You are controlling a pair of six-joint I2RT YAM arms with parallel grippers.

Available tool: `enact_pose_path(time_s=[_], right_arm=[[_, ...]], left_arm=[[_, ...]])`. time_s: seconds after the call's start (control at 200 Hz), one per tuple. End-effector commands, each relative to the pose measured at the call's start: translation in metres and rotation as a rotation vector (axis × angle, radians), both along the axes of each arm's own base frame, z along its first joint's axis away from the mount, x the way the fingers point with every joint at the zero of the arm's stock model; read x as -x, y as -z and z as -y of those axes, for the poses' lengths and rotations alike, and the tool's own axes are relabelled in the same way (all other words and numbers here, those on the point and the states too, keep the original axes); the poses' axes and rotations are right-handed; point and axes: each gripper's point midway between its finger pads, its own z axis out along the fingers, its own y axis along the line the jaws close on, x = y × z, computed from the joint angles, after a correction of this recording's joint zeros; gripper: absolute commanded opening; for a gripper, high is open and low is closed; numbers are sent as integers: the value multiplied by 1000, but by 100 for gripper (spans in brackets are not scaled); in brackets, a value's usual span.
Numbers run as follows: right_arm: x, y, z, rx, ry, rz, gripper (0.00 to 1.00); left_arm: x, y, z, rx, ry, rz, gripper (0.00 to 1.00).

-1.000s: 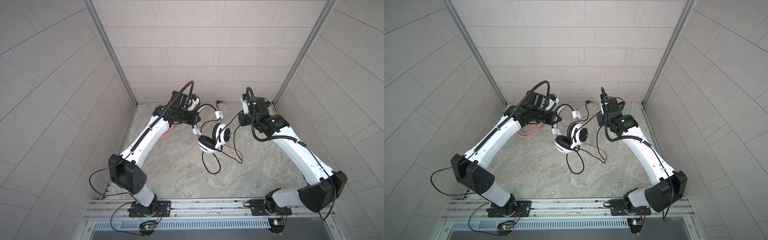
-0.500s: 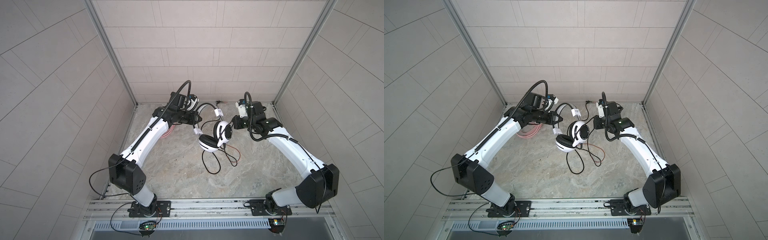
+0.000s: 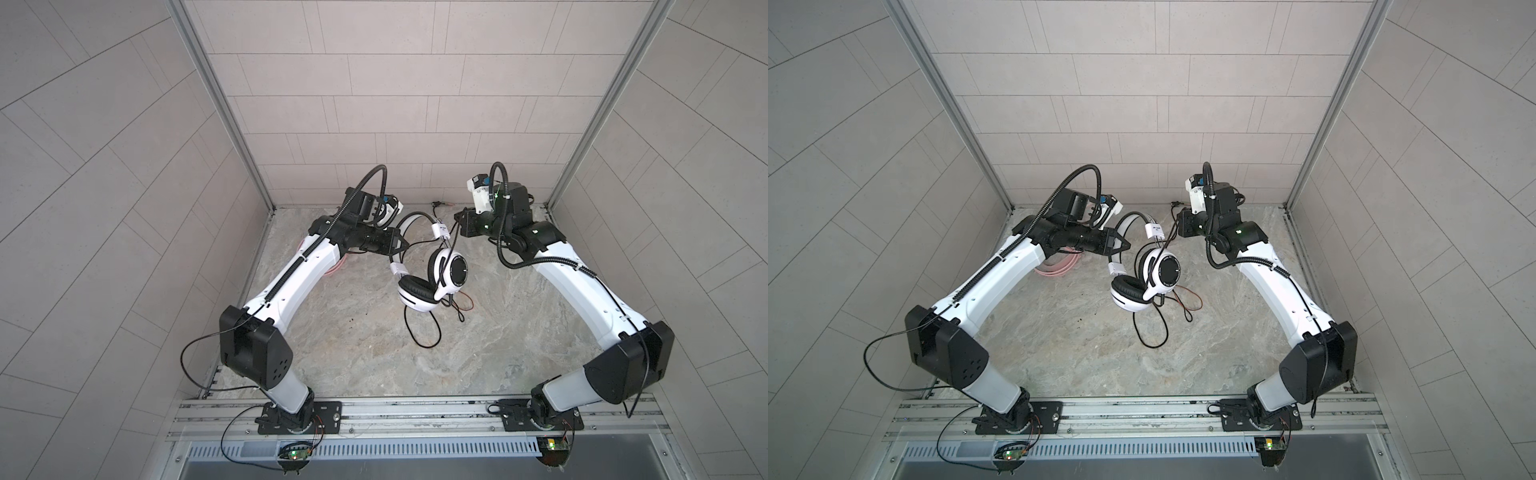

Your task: Wrap the headphones

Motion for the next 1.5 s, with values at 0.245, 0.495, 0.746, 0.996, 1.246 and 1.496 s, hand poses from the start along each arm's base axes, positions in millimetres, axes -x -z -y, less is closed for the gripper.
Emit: enact_pose_path(time_s=[0.245,0.495,0.746,0.996,1.246,1.496], right_arm=[[4,22,-23,20,-31,-62,3],[9,37,-54,-104,-135,-85,20],[4,39,-67,-199,-172,-43,49],[-14,63,-86,-357,-180,-30,55],[-28,105,-97,-439,-162,-62,56],[-21,155,-114,-459,-161,-127,56]], left_arm=[[9,-11,12,66,58,-7,0],[4,-39,30,220,59,14,0],[-5,-65,37,342,30,57,0],[-12,-97,41,451,5,81,0],[-22,-109,32,456,-78,118,0],[-40,-117,19,482,-221,137,0]])
